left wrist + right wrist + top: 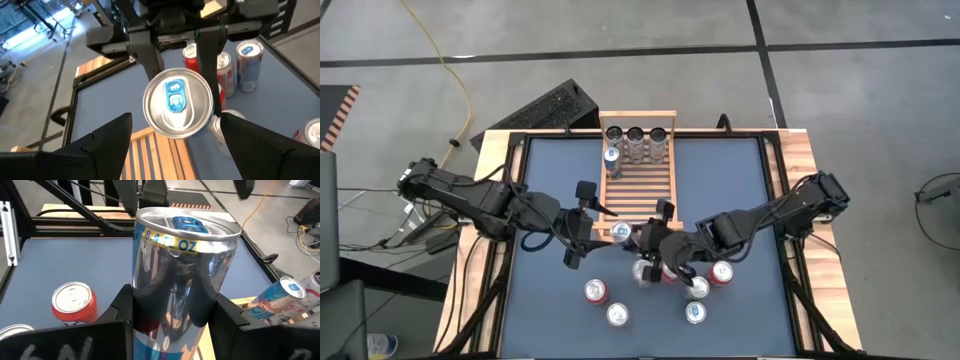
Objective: Place canned beverage on shelf
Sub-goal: Put the left blue soda can on the shelf aligned with the other blue soda can
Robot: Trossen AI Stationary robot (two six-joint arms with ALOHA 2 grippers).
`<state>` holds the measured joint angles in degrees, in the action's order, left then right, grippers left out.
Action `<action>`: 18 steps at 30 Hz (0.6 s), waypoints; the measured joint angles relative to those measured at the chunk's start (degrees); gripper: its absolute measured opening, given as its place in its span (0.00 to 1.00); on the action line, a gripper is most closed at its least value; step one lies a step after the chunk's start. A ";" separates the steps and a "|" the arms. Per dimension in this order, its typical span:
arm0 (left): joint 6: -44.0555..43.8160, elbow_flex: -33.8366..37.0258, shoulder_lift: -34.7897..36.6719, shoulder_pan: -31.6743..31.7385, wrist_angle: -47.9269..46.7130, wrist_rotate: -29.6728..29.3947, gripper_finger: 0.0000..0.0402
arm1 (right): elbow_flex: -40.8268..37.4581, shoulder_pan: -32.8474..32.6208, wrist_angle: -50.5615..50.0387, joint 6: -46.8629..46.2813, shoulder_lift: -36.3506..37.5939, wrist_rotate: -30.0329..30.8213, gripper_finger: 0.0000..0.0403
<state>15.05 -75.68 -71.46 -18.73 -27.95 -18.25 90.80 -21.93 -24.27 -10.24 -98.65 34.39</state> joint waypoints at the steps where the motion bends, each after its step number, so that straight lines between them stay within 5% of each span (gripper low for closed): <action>1: 0.15 0.00 0.01 0.12 0.47 0.11 0.73 | 0.00 0.00 0.00 0.00 0.00 -0.02 0.36; 18: -1.22 -0.01 -2.64 2.38 0.98 5.27 0.73 | -0.03 -0.04 -0.74 -0.15 -0.07 -1.60 0.36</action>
<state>13.83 -75.69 -74.10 -16.35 -26.97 -12.98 90.78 -21.98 -25.01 -10.39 -98.72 32.79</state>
